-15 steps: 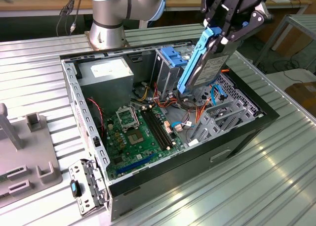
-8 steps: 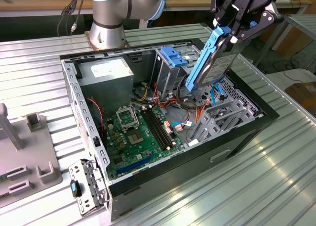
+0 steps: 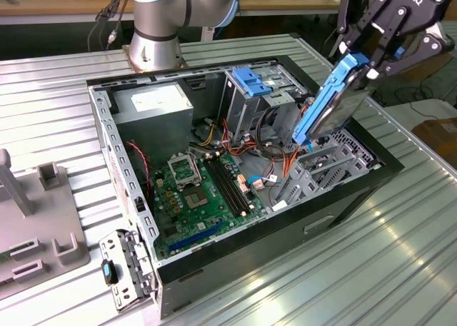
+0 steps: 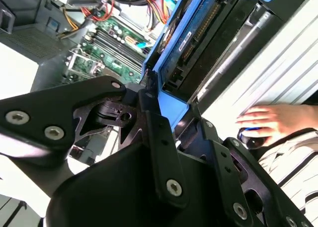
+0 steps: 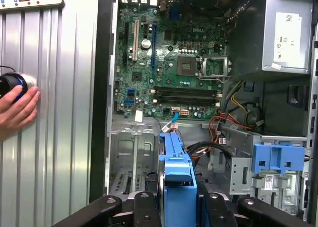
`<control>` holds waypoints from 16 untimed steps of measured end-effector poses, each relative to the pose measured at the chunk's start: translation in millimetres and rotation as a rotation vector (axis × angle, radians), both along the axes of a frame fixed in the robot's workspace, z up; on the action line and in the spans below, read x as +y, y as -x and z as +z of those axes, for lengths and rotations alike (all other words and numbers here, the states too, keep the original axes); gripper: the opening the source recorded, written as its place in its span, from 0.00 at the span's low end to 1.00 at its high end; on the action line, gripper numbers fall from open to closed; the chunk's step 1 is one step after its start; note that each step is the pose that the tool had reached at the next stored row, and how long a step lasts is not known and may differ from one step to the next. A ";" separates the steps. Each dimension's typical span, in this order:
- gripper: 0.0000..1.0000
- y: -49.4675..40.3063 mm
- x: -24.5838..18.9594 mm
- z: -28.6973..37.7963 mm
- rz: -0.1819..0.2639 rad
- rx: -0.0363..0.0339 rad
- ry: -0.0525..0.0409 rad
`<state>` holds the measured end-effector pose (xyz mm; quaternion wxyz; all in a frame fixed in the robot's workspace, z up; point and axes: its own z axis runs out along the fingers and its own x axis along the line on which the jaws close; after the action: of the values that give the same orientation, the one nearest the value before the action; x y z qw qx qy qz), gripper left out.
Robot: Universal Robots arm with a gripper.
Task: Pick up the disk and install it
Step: 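Pick up the disk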
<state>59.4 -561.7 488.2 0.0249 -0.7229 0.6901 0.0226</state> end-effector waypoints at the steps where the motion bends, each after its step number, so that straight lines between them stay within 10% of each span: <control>1: 0.37 -0.1 -5.7 0.0 0.000 0.0000 0.0000; 5: 0.37 -0.9 -24.7 -1.5 0.000 -0.0001 -0.0002; 16: 0.37 -11.1 -26.1 -18.9 -0.001 0.0000 0.0003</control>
<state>70.5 -587.8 469.4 0.0248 -0.7227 0.6903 0.0225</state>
